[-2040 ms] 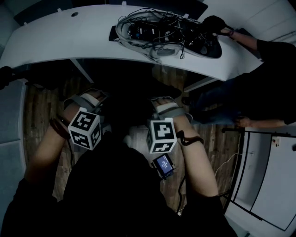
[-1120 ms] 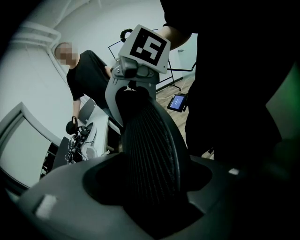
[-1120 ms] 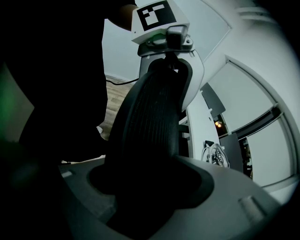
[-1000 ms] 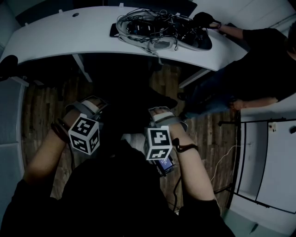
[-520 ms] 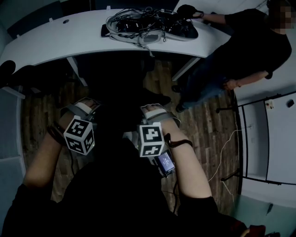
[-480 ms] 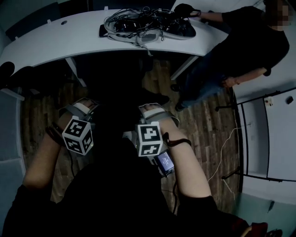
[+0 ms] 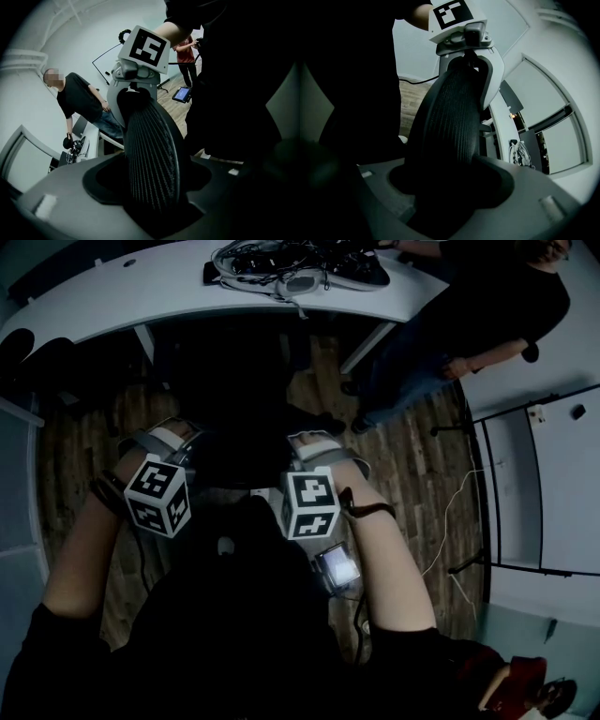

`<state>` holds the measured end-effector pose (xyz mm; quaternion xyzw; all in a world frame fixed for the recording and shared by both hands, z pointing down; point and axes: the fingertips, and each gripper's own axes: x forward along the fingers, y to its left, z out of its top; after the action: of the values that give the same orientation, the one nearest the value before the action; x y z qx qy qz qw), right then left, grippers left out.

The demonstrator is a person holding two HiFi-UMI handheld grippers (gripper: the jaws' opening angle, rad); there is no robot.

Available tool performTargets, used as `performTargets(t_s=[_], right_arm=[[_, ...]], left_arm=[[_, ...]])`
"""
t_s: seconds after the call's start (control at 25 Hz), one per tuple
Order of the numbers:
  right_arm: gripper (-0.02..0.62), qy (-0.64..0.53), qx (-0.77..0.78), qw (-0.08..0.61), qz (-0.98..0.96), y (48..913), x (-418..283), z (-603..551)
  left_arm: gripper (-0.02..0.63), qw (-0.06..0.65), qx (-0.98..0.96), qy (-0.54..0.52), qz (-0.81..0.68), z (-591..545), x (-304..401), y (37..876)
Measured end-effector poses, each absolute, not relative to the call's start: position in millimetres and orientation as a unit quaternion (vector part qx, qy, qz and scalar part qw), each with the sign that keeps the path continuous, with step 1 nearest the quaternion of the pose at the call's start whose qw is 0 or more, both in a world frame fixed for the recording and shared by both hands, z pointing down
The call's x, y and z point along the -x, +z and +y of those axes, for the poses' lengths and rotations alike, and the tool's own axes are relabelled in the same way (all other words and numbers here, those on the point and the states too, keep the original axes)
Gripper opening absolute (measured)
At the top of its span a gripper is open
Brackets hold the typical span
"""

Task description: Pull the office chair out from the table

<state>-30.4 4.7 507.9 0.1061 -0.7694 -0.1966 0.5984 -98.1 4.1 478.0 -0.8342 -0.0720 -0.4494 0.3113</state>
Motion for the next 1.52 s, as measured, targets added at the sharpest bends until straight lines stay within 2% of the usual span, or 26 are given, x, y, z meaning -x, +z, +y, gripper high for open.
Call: performTargets(t_s=[0.36,1.52], right_arm=[[0.285,-0.167,-0.083,0.603,-0.776,506,36,89],[0.288,-0.222,-0.074,0.568,-0.789,502,-3,300]], left_arm=[[0.299,0.291,0.847,-0.437,-0.086,85,103,475],[0.314,0.267,0.858,-0.438,-0.030,306,60,474]])
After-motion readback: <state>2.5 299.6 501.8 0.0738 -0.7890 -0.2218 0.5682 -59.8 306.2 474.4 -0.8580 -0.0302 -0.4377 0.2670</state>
